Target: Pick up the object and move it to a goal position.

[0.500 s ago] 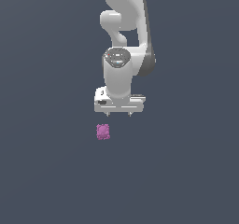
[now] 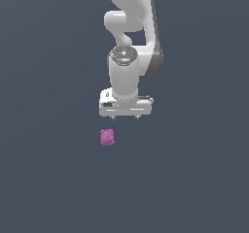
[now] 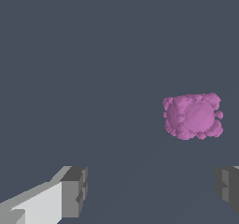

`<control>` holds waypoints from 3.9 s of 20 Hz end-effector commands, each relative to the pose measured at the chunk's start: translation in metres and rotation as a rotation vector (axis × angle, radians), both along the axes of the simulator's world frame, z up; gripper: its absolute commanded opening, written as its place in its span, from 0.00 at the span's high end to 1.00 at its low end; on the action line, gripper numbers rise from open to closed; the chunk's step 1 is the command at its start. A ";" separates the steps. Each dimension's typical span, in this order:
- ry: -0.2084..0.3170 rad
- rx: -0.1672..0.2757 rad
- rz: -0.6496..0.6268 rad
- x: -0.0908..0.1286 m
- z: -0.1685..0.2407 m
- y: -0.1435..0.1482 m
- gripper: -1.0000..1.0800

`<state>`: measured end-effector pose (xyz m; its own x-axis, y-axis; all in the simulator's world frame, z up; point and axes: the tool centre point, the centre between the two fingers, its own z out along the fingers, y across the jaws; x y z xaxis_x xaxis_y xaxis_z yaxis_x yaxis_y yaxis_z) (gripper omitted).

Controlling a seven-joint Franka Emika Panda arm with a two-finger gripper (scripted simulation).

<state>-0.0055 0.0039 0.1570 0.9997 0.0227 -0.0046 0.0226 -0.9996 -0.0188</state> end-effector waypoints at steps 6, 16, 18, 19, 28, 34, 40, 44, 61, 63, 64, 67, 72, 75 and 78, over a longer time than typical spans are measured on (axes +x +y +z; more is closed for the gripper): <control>-0.004 0.002 0.007 0.001 0.000 -0.001 0.04; -0.006 -0.008 0.048 0.018 -0.030 -0.040 0.04; -0.006 -0.011 0.062 0.023 -0.040 -0.053 0.04; -0.006 -0.012 0.068 0.024 -0.045 -0.059 0.04; -0.006 -0.018 0.096 0.031 -0.067 -0.087 0.04; -0.005 -0.018 0.093 0.031 -0.073 -0.086 0.04; -0.006 -0.018 0.096 0.030 -0.103 -0.087 0.04; -0.006 -0.018 0.097 0.030 -0.116 -0.087 0.04; -0.006 -0.018 0.097 0.032 -0.114 -0.087 1.00; -0.006 -0.018 0.097 0.033 -0.109 -0.088 1.00; -0.006 -0.018 0.097 0.034 -0.106 -0.088 1.00; -0.006 -0.018 0.097 0.038 -0.091 -0.088 1.00; -0.006 -0.018 0.097 0.046 -0.055 -0.090 1.00; -0.006 -0.018 0.097 0.053 -0.027 -0.091 1.00; -0.006 -0.018 0.097 0.060 0.003 -0.093 1.00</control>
<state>0.0513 -0.0881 0.1444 0.9929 0.1189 -0.0003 0.1189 -0.9929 -0.0001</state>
